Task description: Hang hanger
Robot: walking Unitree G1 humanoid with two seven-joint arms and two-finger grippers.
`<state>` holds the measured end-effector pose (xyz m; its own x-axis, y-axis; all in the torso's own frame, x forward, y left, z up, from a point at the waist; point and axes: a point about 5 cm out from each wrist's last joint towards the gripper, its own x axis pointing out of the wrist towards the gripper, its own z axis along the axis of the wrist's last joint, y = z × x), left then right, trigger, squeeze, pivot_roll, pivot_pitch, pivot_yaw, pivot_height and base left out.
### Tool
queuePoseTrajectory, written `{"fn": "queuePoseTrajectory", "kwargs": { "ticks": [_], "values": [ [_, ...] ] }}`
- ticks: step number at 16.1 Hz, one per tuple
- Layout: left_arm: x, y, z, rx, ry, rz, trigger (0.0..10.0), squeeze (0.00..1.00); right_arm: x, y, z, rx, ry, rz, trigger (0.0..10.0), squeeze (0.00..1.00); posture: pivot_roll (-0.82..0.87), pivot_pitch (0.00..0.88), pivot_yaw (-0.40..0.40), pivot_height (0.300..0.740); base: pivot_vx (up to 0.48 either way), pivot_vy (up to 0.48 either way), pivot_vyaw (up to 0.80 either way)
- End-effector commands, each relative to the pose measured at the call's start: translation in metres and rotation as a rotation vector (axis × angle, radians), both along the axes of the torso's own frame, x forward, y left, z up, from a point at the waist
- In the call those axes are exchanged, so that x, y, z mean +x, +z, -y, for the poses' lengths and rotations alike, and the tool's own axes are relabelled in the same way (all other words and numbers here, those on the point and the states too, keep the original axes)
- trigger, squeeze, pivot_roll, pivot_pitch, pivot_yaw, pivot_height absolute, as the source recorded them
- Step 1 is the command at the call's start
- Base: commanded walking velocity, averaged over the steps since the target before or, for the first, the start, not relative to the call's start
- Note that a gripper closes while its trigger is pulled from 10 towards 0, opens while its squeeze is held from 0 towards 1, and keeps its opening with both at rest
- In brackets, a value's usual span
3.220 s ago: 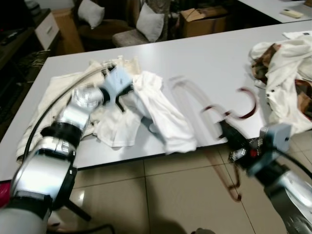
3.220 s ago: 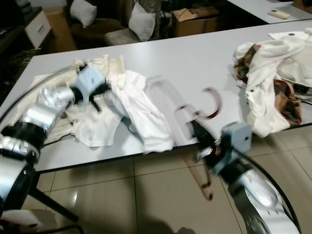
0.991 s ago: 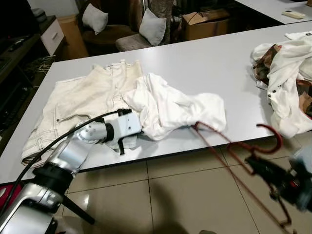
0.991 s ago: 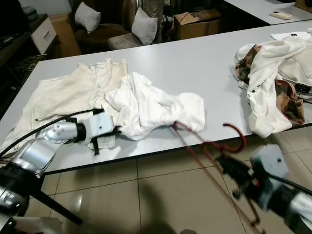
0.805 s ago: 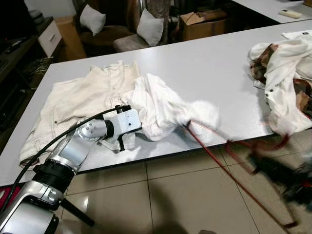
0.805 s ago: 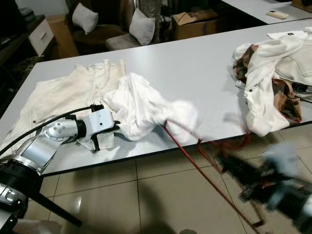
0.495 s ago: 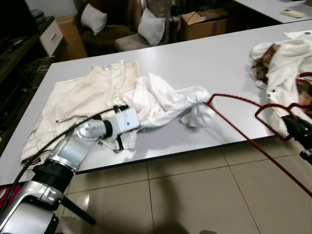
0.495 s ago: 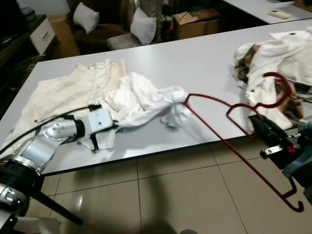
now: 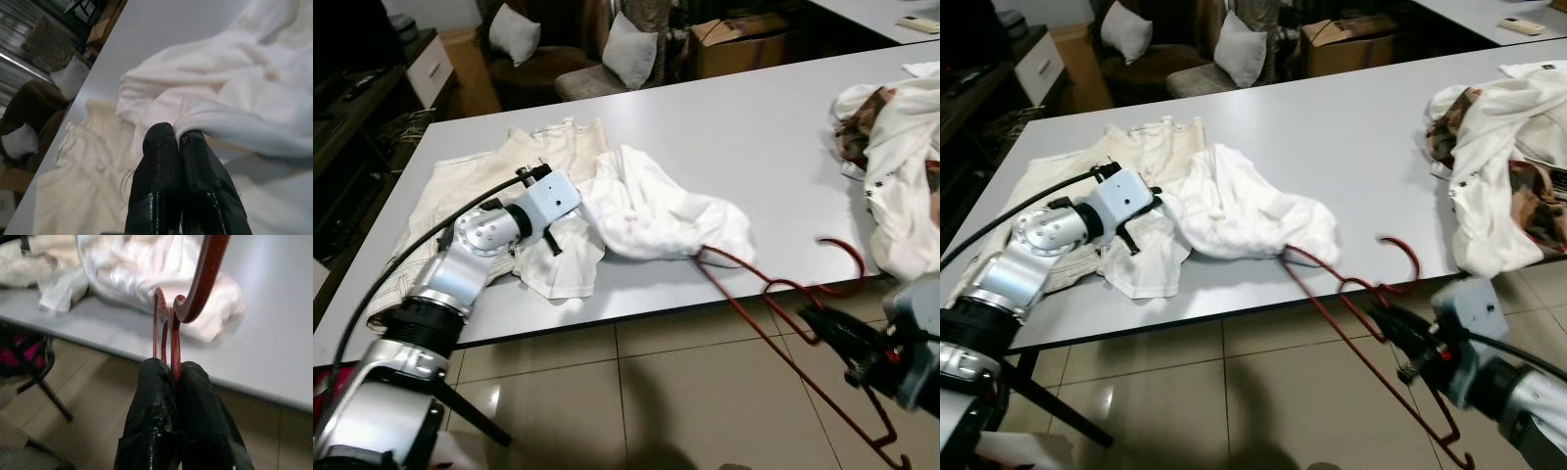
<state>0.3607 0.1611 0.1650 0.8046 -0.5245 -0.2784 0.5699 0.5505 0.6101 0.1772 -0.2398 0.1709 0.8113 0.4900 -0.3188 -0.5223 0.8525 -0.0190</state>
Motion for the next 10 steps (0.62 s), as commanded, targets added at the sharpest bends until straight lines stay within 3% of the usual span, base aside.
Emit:
{"fn": "queuePoseTrajectory", "kwargs": {
  "ticks": [1,3,4,5,6,7,8,9,10],
  "values": [
    [0.009,0.017,-0.002,-0.046,0.032,0.053,0.0,0.00,0.014,0.025,0.006,-0.017,-0.057,0.156,10.0,0.00,-0.27,0.000,0.149,0.740,0.000,0.000,0.00],
    [0.029,0.063,0.004,-0.174,0.097,0.251,0.0,0.00,0.039,0.085,0.024,0.081,-0.239,0.556,10.0,0.00,-0.27,0.000,0.149,0.740,0.000,0.000,0.00],
    [0.033,0.093,0.003,-0.276,0.134,0.386,0.0,0.00,0.042,0.107,0.029,0.173,-0.298,0.678,10.0,0.00,-0.27,0.000,0.149,0.740,0.000,0.000,0.00],
    [0.035,0.117,-0.003,-0.389,0.183,0.467,0.0,0.00,0.039,0.110,0.030,0.227,-0.282,0.677,10.0,0.00,-0.27,0.000,0.150,0.740,0.000,0.000,0.00],
    [0.036,0.111,-0.004,-0.323,0.178,0.442,0.0,0.00,0.037,0.089,0.024,0.154,-0.221,0.545,10.0,0.00,-0.28,0.000,0.153,0.740,0.000,0.000,0.00],
    [0.035,0.092,-0.005,-0.235,0.166,0.374,0.0,0.00,0.031,0.057,0.014,0.033,-0.136,0.363,10.0,0.00,-0.28,0.000,0.154,0.740,0.000,0.000,0.00],
    [0.034,0.077,-0.004,-0.190,0.158,0.320,0.0,0.00,0.025,0.037,0.008,-0.010,-0.086,0.250,10.0,0.00,-0.28,0.000,0.153,0.740,0.000,0.000,0.00],
    [0.028,0.044,-0.001,-0.127,0.112,0.193,0.0,0.00,0.009,0.001,-0.001,-0.066,-0.011,0.035,10.0,0.00,-0.28,0.000,0.153,0.740,0.000,0.000,0.00],
    [0.023,0.028,0.001,-0.089,0.074,0.122,0.0,0.00,0.004,-0.005,0.000,-0.063,-0.007,-0.022,10.0,0.00,-0.28,0.000,0.152,0.740,0.000,0.000,0.00]
  ]
}}
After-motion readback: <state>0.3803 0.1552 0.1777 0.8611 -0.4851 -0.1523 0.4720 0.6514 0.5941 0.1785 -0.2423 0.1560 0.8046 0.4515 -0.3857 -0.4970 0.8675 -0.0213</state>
